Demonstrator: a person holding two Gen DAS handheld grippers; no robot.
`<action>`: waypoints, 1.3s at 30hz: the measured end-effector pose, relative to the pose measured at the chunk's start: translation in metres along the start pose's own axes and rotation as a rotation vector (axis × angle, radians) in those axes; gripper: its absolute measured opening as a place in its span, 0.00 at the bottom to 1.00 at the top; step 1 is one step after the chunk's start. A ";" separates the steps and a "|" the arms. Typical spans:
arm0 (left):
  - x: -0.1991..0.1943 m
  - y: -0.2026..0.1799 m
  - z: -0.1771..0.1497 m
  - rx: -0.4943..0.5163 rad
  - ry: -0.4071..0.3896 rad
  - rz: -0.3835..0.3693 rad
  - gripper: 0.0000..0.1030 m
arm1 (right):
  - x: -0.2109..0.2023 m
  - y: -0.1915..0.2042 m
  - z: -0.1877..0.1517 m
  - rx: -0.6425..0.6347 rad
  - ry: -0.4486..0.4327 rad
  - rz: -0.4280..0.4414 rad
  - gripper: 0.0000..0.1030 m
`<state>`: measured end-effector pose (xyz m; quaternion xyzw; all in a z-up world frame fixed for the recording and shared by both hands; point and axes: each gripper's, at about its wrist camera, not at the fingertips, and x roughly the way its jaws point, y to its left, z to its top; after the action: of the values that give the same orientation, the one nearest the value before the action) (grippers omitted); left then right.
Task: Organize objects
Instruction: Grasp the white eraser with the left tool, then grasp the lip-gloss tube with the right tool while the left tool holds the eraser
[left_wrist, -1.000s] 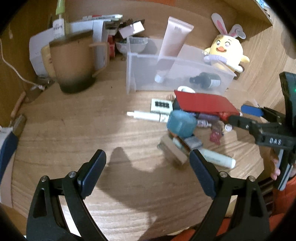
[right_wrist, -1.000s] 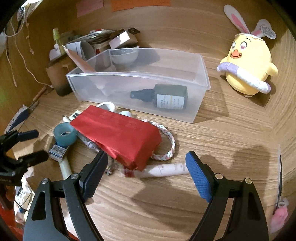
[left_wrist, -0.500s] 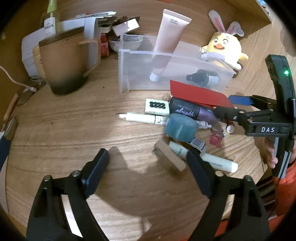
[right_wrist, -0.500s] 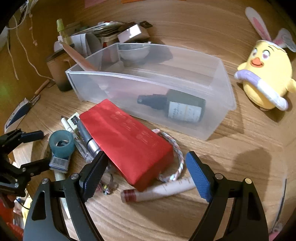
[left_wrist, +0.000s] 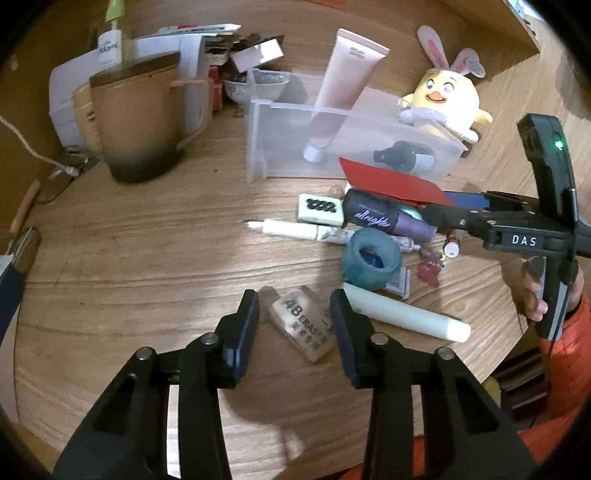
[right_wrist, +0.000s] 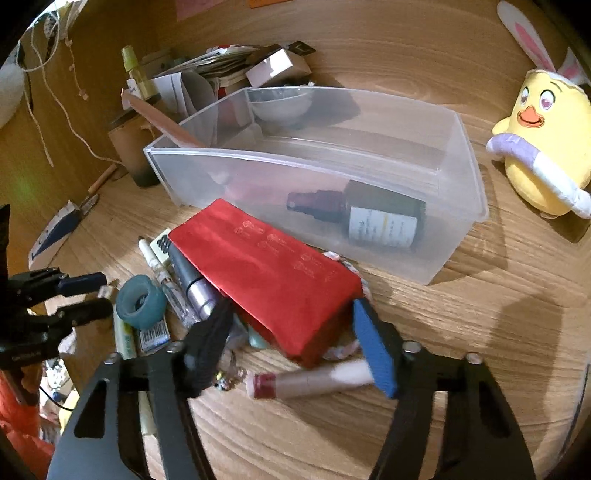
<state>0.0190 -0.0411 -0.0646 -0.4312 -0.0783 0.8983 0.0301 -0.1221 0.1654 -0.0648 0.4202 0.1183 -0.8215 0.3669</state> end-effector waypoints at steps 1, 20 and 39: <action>-0.001 0.001 -0.001 -0.005 0.000 0.001 0.38 | -0.001 0.000 -0.002 0.001 0.000 0.000 0.51; -0.009 -0.008 -0.015 0.044 0.021 0.070 0.31 | 0.018 -0.004 0.021 -0.131 0.062 0.010 0.79; -0.009 0.002 -0.013 0.029 0.014 0.124 0.24 | -0.008 0.006 0.014 -0.125 0.058 0.018 0.31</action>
<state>0.0351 -0.0426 -0.0660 -0.4409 -0.0382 0.8965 -0.0188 -0.1235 0.1586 -0.0488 0.4214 0.1761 -0.7966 0.3960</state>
